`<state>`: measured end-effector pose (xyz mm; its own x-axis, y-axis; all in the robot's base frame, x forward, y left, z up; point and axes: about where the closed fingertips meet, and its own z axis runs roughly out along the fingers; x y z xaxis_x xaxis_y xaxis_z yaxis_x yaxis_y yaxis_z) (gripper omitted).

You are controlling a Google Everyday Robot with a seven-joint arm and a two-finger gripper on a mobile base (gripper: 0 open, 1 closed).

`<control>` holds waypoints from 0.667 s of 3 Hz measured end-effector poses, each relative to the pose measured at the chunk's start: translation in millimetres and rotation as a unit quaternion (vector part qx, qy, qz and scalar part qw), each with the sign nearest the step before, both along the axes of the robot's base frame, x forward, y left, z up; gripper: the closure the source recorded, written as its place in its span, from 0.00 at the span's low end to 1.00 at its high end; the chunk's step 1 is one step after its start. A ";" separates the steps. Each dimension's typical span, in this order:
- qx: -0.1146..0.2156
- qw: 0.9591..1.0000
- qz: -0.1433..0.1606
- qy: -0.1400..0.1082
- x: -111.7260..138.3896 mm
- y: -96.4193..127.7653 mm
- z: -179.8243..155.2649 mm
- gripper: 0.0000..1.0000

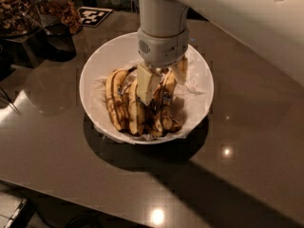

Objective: Pick banana from white bowl

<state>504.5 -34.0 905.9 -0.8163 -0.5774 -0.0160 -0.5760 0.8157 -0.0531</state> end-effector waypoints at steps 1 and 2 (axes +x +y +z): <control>0.003 1.000 -0.005 0.010 2.4 -4.0 -5.4 0.38; 0.005 1.000 -0.009 0.020 3.6 -7.8 -12.4 0.38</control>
Offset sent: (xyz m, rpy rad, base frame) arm -0.0191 -0.0332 -0.0185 -0.0632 0.1645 -0.0347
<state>508.1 -41.7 893.5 -0.8265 -0.5628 0.0118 -0.5629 0.8262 -0.0213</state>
